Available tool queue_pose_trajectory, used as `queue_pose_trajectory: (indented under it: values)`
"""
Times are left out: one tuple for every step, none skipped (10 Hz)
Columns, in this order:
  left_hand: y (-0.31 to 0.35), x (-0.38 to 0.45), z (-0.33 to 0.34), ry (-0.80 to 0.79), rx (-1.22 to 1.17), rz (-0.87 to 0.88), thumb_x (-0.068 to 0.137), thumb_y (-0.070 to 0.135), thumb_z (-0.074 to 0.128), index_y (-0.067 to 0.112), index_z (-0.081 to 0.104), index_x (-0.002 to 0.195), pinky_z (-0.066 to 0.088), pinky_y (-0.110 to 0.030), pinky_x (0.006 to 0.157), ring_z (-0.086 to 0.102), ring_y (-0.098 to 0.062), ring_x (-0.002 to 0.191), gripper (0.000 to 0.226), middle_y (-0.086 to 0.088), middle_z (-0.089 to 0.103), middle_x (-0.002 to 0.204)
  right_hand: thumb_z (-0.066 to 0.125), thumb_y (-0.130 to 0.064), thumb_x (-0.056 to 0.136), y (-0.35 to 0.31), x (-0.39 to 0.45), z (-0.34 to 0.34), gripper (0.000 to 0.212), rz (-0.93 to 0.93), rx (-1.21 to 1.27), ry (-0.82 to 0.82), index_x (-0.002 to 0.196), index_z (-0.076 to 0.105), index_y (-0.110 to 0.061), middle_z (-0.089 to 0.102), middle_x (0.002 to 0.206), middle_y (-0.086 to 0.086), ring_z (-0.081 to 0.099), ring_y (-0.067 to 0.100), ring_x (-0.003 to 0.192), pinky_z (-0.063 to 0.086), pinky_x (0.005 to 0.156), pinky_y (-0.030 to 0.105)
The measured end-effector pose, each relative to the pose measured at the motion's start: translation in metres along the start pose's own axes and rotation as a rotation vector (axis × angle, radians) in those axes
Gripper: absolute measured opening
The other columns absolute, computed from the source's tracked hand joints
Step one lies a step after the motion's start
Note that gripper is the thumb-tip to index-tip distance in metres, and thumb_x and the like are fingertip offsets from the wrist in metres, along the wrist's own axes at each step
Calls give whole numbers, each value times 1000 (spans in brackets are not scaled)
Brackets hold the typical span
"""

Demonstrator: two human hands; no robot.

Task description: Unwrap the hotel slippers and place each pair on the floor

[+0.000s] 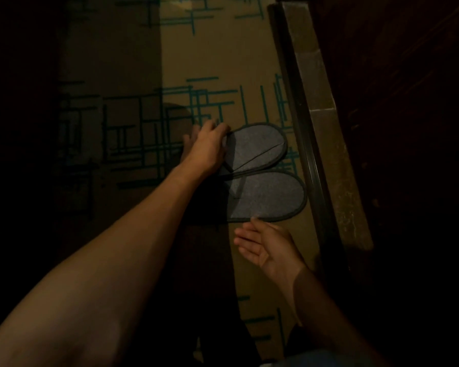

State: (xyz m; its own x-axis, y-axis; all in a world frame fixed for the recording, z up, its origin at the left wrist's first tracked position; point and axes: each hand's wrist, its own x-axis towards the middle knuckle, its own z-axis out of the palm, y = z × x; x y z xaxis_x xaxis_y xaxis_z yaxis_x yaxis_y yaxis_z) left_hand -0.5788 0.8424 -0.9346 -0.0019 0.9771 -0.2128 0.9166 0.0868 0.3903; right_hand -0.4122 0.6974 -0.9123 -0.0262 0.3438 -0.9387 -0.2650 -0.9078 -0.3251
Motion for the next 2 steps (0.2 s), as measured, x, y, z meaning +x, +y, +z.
queue_pose_trajectory:
  values:
    - [4,-24,-31,-56,-2,-89,92,25,53,21,48,136,36,-57,100,40,-43,124,45,-19,43,137,51,-22,97,-2,-27,-14,17,14,-75,-28,95,65,-14,76,94,7,72,21,84,50,75,33]
    - [4,-65,-68,-79,-30,-174,92,27,55,16,49,131,38,-56,101,42,-44,125,41,-21,47,134,48,-22,99,-12,-76,-25,18,-57,-180,25,97,65,-16,75,95,5,72,20,82,49,75,31]
